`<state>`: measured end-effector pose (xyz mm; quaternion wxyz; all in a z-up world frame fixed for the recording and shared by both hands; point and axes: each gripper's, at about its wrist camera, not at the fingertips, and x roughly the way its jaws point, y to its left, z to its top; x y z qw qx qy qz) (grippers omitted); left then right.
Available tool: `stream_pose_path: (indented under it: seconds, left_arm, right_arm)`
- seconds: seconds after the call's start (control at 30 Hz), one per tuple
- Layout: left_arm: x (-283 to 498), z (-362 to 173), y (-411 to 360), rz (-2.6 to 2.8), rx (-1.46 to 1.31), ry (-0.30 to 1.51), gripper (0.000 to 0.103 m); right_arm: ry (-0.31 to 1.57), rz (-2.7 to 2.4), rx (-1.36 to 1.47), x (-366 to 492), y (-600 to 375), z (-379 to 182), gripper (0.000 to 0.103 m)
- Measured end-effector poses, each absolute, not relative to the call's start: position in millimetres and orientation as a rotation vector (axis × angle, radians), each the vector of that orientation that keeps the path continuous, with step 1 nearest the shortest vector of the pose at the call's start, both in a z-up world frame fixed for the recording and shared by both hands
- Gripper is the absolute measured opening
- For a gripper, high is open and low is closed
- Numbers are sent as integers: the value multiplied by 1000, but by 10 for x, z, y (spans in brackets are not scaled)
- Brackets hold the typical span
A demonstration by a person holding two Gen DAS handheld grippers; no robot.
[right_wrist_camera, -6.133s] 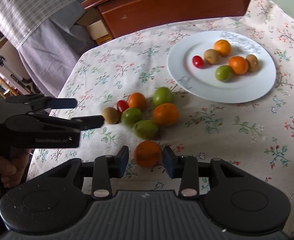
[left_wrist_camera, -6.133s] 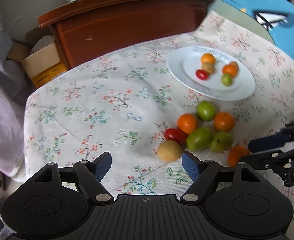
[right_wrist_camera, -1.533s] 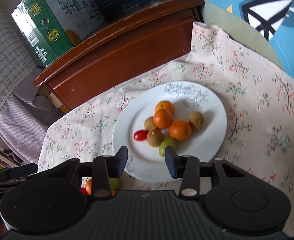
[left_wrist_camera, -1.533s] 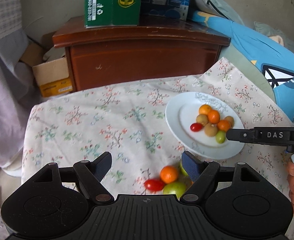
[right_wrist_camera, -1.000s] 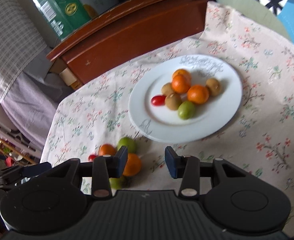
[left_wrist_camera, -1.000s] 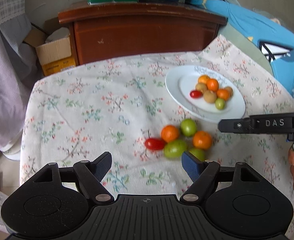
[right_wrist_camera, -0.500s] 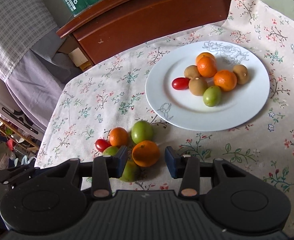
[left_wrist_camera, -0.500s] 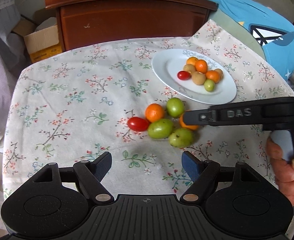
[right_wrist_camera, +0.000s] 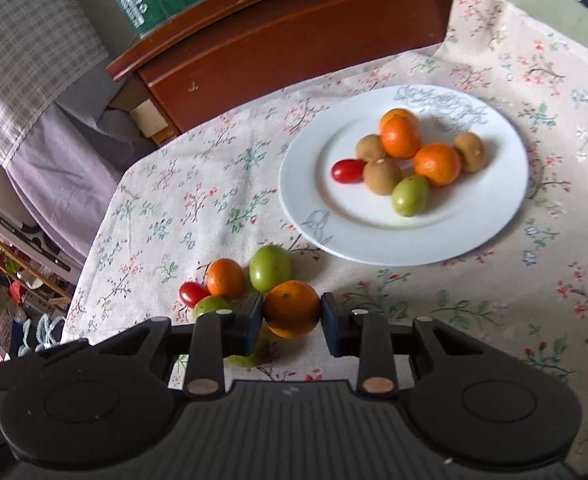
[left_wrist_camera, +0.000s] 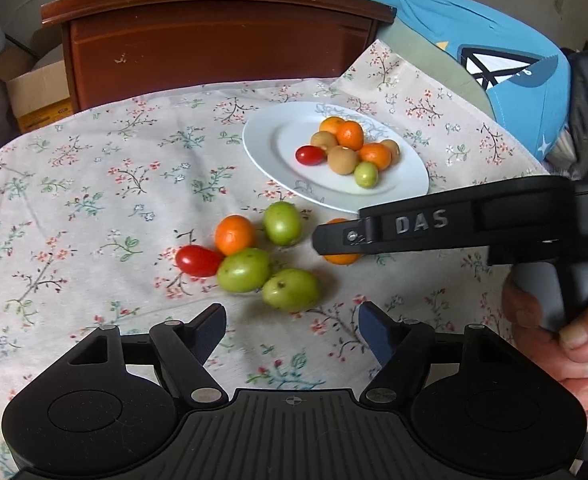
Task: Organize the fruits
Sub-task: 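Grasp a mandarin with the right tool while the left tool grasps a green plum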
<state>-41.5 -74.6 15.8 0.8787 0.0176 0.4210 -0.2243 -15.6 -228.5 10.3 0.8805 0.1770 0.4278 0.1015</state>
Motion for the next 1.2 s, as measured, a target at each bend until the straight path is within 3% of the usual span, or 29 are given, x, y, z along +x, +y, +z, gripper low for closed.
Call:
stream_pose_path:
  seconds: [0.33, 0.67, 0.8, 1.0, 1.2]
  left_arm:
    - [-348, 105, -883, -372, -5, 855, 72]
    - [-327, 44, -904, -349, -30, 860, 54]
    - [-316, 42, -901, -359, -33, 858, 40]
    - [-322, 43, -914, -370, -26, 854, 33]
    - [-357, 56, -903, -377, -19, 850, 33]
  right_arm:
    - [877, 179, 394, -253, -2462, 173, 31]
    - [877, 172, 401, -272, -2495, 167, 31]
    - [881, 176, 394, -272, -2475, 157, 31]
    - [888, 175, 395, -266, -2478, 141, 31]
    - [894, 176, 392, -261, -2466, 126, 31]
